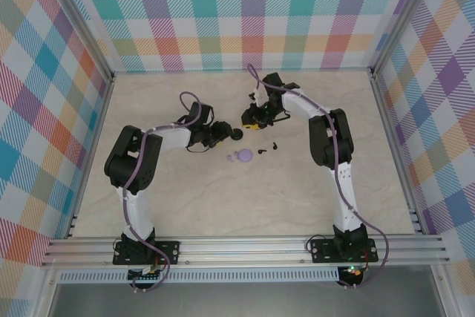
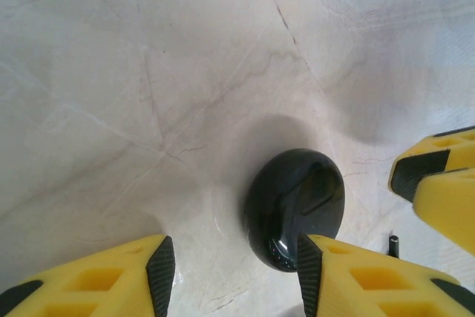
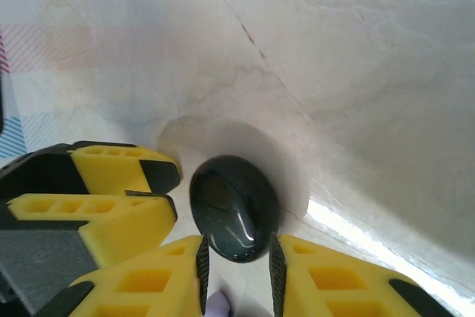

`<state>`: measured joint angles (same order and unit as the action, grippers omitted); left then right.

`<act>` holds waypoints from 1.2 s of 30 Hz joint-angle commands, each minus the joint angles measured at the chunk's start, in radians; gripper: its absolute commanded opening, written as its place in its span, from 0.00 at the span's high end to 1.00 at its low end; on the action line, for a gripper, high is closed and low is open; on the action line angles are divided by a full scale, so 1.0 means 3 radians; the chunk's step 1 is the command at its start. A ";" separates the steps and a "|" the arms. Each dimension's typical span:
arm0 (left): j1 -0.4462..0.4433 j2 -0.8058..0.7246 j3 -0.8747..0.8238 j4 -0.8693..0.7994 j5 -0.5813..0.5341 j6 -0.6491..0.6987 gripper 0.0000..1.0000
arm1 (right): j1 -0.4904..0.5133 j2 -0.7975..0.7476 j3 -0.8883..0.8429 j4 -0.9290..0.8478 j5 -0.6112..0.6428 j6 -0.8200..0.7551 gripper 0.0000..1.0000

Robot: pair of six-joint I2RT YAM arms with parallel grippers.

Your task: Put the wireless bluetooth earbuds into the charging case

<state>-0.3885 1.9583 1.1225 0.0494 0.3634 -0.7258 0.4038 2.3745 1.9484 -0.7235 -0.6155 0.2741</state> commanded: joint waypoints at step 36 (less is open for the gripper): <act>-0.0126 0.0414 0.0083 0.0399 0.0448 -0.0463 0.59 | 0.0054 0.0323 0.0122 -0.0068 -0.0290 0.0081 0.78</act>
<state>-0.3920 2.0228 1.1442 0.1635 0.4599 -0.8425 0.4103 2.4603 1.9934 -0.7441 -0.6754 0.2848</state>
